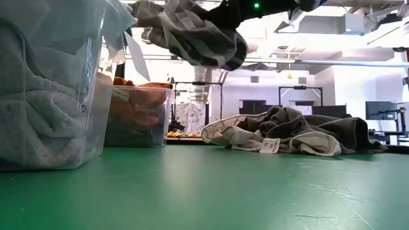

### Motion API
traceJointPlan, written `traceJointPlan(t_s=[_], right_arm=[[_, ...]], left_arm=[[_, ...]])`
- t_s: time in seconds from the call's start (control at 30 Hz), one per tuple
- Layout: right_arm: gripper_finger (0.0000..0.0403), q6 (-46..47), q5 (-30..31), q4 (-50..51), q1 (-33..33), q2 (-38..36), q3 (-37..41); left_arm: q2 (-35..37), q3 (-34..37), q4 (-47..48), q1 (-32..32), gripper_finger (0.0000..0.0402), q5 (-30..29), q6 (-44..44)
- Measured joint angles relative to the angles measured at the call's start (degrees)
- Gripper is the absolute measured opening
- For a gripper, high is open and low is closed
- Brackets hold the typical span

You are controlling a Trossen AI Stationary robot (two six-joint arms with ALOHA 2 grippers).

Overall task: Sort towels by color in basket
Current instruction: Put the black patterned towel into the top transparent bin

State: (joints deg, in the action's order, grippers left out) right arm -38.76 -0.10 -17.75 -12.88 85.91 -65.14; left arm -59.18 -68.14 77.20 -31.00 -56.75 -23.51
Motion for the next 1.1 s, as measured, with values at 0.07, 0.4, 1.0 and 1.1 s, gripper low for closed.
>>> traceJointPlan(t_s=[0.07,0.4,1.0,1.1], right_arm=[[0.0045,0.41,-1.4,-2.25,-1.14,0.84,-1.14],[0.0045,-0.79,-4.99,-5.84,-4.56,15.23,-16.38],[0.0046,-6.68,-5.46,-8.89,-9.07,40.49,-42.91],[0.0047,-8.29,-3.9,-8.34,-9.06,43.39,-45.32]], left_arm=[[1.07,0.0,-0.01,0.0,0.0135,-0.16,-0.76],[2.19,0.0,0.05,0.0,0.0135,-1.51,-3.15],[3.76,7.43,-2.04,1.07,0.0135,-4.0,-5.14],[4.08,7.43,-2.4,1.06,0.0135,-3.99,-5.0]])
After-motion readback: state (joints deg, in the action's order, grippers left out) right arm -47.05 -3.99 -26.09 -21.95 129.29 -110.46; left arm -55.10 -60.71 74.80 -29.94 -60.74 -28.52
